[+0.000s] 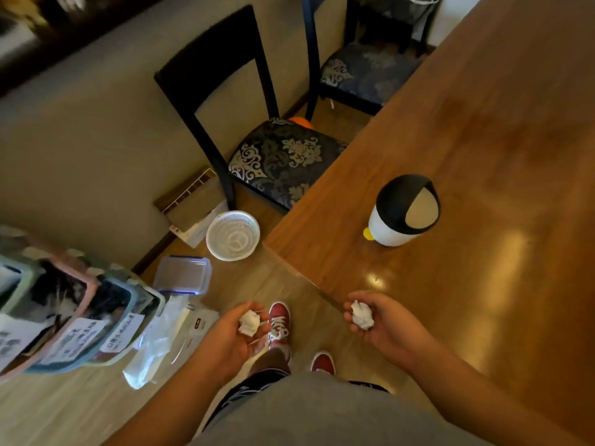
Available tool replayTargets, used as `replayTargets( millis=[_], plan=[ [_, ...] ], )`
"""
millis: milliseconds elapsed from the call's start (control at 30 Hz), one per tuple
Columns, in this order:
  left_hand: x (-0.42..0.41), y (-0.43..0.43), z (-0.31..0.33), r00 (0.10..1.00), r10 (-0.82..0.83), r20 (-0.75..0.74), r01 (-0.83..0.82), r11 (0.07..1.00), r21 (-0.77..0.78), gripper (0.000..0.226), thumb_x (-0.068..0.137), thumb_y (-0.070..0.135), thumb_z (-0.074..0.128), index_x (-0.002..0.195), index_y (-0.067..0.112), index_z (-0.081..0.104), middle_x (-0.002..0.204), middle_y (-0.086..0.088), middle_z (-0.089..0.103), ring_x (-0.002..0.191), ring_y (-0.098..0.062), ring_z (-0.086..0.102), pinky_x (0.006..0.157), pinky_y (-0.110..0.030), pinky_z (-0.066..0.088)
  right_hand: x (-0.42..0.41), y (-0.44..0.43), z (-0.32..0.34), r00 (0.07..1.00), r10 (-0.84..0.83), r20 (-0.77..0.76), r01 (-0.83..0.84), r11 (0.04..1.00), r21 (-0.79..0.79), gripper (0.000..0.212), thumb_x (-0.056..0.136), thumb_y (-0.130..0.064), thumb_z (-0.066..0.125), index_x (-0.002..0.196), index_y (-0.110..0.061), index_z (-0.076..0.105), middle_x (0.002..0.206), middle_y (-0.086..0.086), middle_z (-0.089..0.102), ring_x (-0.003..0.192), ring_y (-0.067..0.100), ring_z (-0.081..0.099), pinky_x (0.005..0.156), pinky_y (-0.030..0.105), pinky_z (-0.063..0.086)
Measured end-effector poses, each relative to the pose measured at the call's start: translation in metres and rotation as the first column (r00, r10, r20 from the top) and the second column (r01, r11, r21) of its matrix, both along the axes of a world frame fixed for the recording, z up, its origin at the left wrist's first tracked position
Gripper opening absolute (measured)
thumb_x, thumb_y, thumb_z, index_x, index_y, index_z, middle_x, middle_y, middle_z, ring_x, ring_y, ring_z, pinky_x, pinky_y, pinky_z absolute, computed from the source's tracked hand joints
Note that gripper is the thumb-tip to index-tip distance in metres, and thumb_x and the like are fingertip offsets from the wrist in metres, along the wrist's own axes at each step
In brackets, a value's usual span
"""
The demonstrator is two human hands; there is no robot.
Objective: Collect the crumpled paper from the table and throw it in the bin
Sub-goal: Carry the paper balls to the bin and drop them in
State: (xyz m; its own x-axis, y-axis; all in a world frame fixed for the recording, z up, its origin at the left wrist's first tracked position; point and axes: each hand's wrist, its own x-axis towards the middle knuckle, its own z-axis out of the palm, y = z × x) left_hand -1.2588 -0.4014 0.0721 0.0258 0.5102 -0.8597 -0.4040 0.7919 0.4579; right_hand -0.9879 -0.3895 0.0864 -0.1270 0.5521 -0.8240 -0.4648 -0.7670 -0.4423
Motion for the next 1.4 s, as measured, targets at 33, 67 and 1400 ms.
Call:
replayTargets(
  millis=[33,67,1400],
  plan=[
    [-0.001,0.013,-0.001,1.0,-0.024,0.002,0.024,1.0,-0.004,0.02,0.09,0.029,0.055,0.091,0.013,0.068,0.08,-0.007,0.072,0.069,-0.018,0.067,0.051,-0.027,0.048,-0.001,0.01,0.001,1.0,-0.014,0.002,0.014,1.0,0.015,0.019,0.089,-0.013,0.058,0.103,-0.004,0.065,0.088,0.013,0.066,0.073,0.022,0.066,0.059,0.029,0.051],
    [0.0,0.028,-0.002,0.999,-0.05,0.008,0.05,0.999,-0.006,0.021,0.091,0.029,0.055,0.091,0.013,0.067,0.081,-0.007,0.072,0.069,-0.018,0.067,0.051,-0.027,0.049,-0.001,0.019,0.001,0.999,-0.036,0.001,0.036,0.999,0.025,0.019,0.088,-0.014,0.059,0.104,-0.004,0.065,0.089,0.013,0.067,0.074,0.022,0.067,0.059,0.03,0.052],
    [0.252,0.23,0.12,0.31,-0.068,-0.948,0.77,-0.567,0.293,0.024,0.093,0.035,0.053,0.115,0.029,0.057,0.112,0.009,0.062,0.101,-0.003,0.056,0.082,-0.019,0.046,0.128,-0.014,-0.03,0.704,-0.228,0.672,0.171,0.974,0.152,0.017,0.091,-0.051,0.049,0.091,-0.043,0.064,0.095,-0.005,0.07,0.087,0.014,0.068,0.075,0.038,0.057]
  ],
)
